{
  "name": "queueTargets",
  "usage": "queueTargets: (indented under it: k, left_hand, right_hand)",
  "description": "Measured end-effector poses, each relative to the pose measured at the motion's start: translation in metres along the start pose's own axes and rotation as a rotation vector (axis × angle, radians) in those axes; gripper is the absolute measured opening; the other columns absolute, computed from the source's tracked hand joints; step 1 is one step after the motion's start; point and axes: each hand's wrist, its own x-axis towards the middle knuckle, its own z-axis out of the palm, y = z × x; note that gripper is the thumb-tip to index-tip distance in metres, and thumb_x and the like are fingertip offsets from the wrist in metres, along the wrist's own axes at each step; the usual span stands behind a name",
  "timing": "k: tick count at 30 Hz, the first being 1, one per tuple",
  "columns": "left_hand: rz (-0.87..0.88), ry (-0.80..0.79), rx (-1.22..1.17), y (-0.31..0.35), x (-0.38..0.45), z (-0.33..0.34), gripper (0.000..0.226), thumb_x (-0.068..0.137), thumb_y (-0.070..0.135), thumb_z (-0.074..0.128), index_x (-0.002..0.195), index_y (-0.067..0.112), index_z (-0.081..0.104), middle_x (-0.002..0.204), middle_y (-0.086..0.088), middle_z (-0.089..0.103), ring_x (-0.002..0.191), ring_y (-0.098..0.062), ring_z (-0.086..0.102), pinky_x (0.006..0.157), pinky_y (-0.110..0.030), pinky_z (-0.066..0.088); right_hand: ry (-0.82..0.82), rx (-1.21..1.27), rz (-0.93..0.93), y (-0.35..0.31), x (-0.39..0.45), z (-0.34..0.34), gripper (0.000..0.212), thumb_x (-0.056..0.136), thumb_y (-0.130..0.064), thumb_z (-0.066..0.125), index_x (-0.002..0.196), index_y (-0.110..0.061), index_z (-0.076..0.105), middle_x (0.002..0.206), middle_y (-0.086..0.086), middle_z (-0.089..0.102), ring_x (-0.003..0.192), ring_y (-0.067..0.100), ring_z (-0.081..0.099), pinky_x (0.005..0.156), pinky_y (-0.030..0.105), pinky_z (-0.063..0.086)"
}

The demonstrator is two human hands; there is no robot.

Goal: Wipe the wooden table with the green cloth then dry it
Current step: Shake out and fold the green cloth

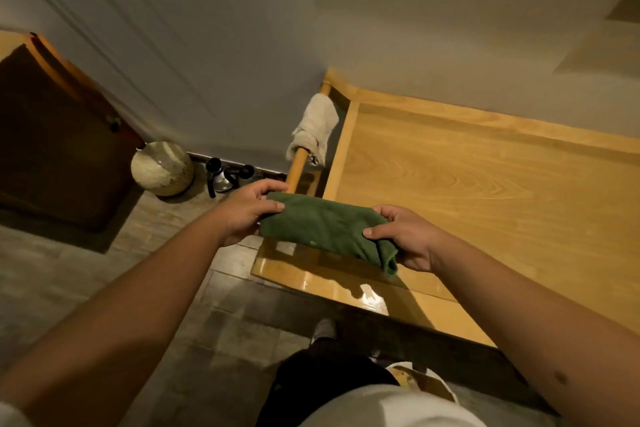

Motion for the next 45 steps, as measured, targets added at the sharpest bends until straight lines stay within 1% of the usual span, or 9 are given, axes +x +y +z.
queueTargets:
  k: [5,9,21,24,29,33,38,42,45]
  left_hand:
    - [0.002,0.173,-0.081,-0.007,0.049,-0.036,0.039,0.096,0.001,0.057,0.129,0.022,0.059,0.119,-0.011,0.066,0.099,-0.023,0.067,0.068,-0.033,0.057]
    - [-0.008,0.233,-0.053,-0.019,0.081,-0.057,0.041,0.096,-0.004,0.055,0.132,0.016,0.057,0.113,-0.010,0.065,0.092,-0.020,0.067,0.063,-0.029,0.056]
    - [-0.290,0.241,0.047,-0.067,0.117,-0.076,0.033,0.096,0.003,0.056,0.127,0.015,0.056,0.127,-0.022,0.056,0.104,-0.036,0.059,0.064,-0.039,0.054]
    - [-0.298,0.256,0.031,-0.068,0.118,-0.072,0.027,0.096,0.006,0.059,0.120,0.018,0.055,0.125,-0.021,0.058,0.092,-0.029,0.061,0.064,-0.038,0.055]
    - [-0.409,0.141,0.031,-0.073,0.118,-0.065,0.039,0.095,0.016,0.064,0.133,0.017,0.053,0.133,-0.018,0.057,0.123,-0.034,0.056,0.080,-0.043,0.054]
    - [-0.270,0.232,0.236,-0.071,0.117,-0.050,0.044,0.096,0.015,0.062,0.139,0.009,0.054,0.136,-0.019,0.057,0.120,-0.031,0.055,0.090,-0.034,0.046]
    - [0.010,0.359,0.155,-0.063,0.106,-0.033,0.024,0.097,0.016,0.060,0.120,0.013,0.067,0.107,-0.003,0.069,0.104,-0.021,0.065,0.077,-0.020,0.050]
    - [0.000,0.169,0.112,-0.065,0.098,-0.020,0.061,0.084,0.032,0.069,0.139,0.012,0.052,0.132,-0.011,0.062,0.115,-0.024,0.063,0.096,-0.038,0.056]
    - [-0.013,0.136,0.131,-0.062,0.102,-0.021,0.075,0.073,0.037,0.065,0.142,0.011,0.047,0.134,-0.015,0.061,0.117,-0.028,0.063,0.100,-0.049,0.053]
  right_hand:
    - [0.137,-0.024,0.075,-0.007,0.068,0.029,0.023,0.083,0.003,0.070,0.103,-0.009,0.067,0.106,0.020,0.071,0.095,0.036,0.071,0.083,0.049,0.059]
    - [0.215,-0.060,0.077,-0.006,0.107,0.045,0.017,0.084,0.003,0.070,0.096,-0.008,0.065,0.094,0.018,0.072,0.077,0.029,0.073,0.069,0.041,0.061]
    - [0.258,-0.400,0.148,0.021,0.145,0.059,0.032,0.082,-0.007,0.076,0.107,-0.016,0.057,0.106,0.012,0.065,0.094,0.031,0.067,0.077,0.050,0.061]
    - [0.269,-0.595,0.067,0.024,0.148,0.059,0.036,0.079,-0.013,0.079,0.106,-0.020,0.056,0.102,0.002,0.064,0.094,0.024,0.065,0.070,0.034,0.060]
    - [0.335,-0.972,-0.110,0.028,0.148,0.067,0.064,0.077,-0.022,0.082,0.132,-0.020,0.050,0.119,0.004,0.054,0.111,0.022,0.054,0.085,0.022,0.041]
    - [0.314,-0.937,-0.161,0.036,0.138,0.078,0.082,0.079,-0.018,0.079,0.148,-0.021,0.034,0.142,0.005,0.031,0.121,0.023,0.049,0.097,0.021,0.039]
    - [0.393,-1.296,-0.213,0.049,0.124,0.096,0.079,0.078,-0.032,0.073,0.144,-0.023,0.031,0.133,0.004,0.027,0.110,0.026,0.050,0.087,0.037,0.052]
    - [0.197,-1.368,-0.154,0.056,0.136,0.113,0.094,0.076,-0.033,0.072,0.153,-0.013,0.021,0.146,0.006,0.035,0.130,0.028,0.034,0.110,0.037,0.033]
    - [0.100,-1.136,-0.029,0.053,0.145,0.119,0.087,0.075,-0.019,0.071,0.148,-0.015,0.025,0.129,0.008,0.052,0.114,0.026,0.051,0.095,0.038,0.048]
